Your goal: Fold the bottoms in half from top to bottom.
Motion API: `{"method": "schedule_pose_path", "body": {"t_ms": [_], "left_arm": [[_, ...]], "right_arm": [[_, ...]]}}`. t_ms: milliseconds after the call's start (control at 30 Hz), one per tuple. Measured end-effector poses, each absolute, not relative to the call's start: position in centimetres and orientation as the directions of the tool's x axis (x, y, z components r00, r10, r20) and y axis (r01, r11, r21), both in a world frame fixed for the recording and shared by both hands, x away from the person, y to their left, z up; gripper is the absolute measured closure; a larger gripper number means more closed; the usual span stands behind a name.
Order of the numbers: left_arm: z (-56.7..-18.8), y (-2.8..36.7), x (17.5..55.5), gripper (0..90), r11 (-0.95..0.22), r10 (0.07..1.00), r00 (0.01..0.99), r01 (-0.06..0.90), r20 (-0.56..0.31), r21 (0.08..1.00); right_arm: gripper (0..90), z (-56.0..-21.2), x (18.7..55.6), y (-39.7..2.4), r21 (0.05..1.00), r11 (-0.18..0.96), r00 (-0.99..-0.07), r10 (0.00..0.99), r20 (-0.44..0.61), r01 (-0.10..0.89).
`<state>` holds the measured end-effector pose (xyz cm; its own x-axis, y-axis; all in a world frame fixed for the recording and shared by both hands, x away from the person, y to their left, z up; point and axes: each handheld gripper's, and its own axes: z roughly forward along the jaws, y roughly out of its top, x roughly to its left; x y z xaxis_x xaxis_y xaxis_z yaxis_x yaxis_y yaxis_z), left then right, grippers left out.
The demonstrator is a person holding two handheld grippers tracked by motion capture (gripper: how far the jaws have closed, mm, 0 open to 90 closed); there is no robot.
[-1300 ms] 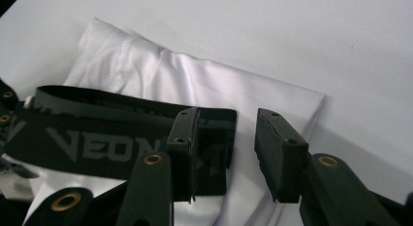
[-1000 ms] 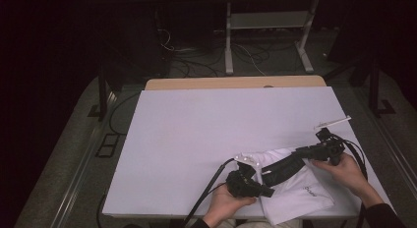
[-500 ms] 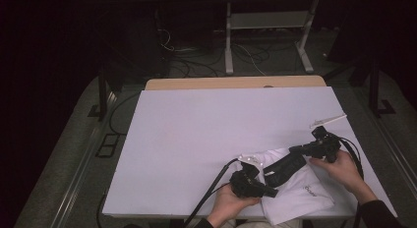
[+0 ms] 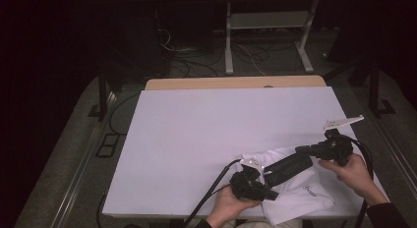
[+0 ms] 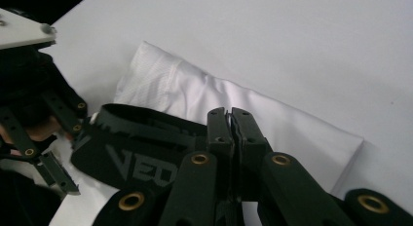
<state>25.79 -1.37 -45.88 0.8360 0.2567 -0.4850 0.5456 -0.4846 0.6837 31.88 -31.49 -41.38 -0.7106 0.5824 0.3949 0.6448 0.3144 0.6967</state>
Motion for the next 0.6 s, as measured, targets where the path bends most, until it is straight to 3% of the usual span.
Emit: {"method": "schedule_pose_path", "body": {"t_ms": [333,600], "left_arm": [[-45.0,-0.4,25.3,36.2,-0.468,0.327,0.855,0.517,-0.403,0.717],[-44.3,0.5,26.3,26.6,-0.395,0.341,0.836,0.543,-0.431,0.741]], "right_arm": [[86.3,-41.2,30.6,-32.1,0.703,0.311,-0.721,0.559,0.41,0.64],[86.0,-41.4,29.2,-32.5,0.681,0.316,-0.711,0.555,0.432,0.66]]}}
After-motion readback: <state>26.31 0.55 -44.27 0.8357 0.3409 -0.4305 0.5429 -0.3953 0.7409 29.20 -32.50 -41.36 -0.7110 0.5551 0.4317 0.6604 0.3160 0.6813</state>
